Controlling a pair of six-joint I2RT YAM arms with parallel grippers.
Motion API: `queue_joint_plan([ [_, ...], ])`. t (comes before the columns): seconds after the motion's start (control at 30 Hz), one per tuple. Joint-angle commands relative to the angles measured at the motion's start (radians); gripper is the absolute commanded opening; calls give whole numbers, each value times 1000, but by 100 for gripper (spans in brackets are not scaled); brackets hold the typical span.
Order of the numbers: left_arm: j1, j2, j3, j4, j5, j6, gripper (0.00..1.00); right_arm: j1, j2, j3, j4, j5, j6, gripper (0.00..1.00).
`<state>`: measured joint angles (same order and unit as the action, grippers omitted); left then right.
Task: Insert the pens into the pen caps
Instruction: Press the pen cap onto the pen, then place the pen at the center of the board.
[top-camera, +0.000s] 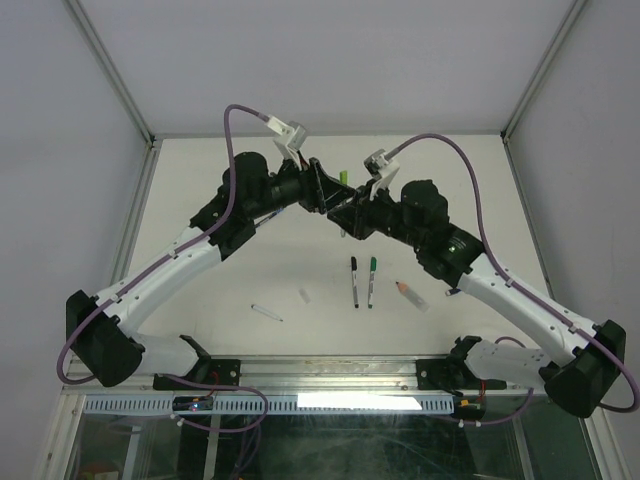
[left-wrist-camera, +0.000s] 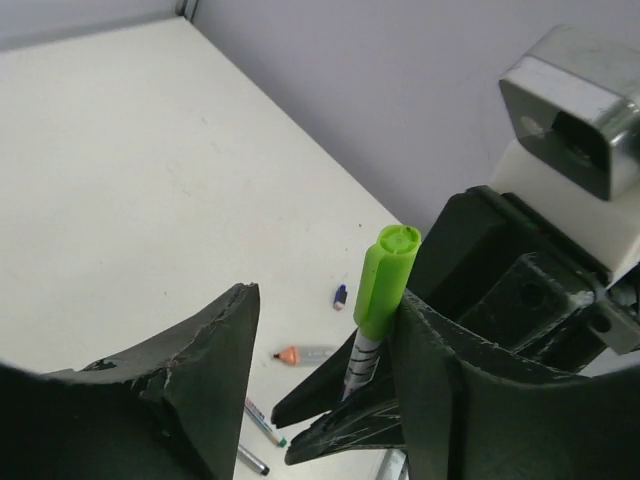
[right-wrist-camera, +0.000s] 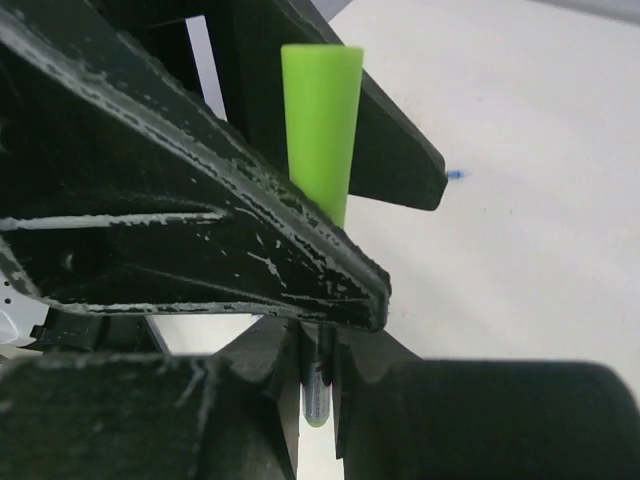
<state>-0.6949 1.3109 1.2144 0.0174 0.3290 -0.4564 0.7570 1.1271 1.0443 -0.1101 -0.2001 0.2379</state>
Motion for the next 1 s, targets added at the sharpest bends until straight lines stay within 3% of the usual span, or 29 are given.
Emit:
queue_joint_plan([
  [0.0,-1,-6,-23,-50,-20,-17,59,-2,-78,-62,111,32,103,0],
  [0.17,80,-40,-43,-18,-27,-62,69,-2,-115,-154,29,109,167,0],
  [0.4,152,-67,-53,-41,-17,-43,71,-2,-105,-203,-190,375,290,0],
  [0.63,213,-77,-69,-114,-51,-39,71,-2,37,-134,-457,508,364,0],
  [0.8,227,-83,-89,-119,-49,-51,71,-19,164,-89,-604,494,397,0],
  [0.97,230,-81,-105,-120,-35,-61,71,-31,239,-93,-638,479,453,0],
])
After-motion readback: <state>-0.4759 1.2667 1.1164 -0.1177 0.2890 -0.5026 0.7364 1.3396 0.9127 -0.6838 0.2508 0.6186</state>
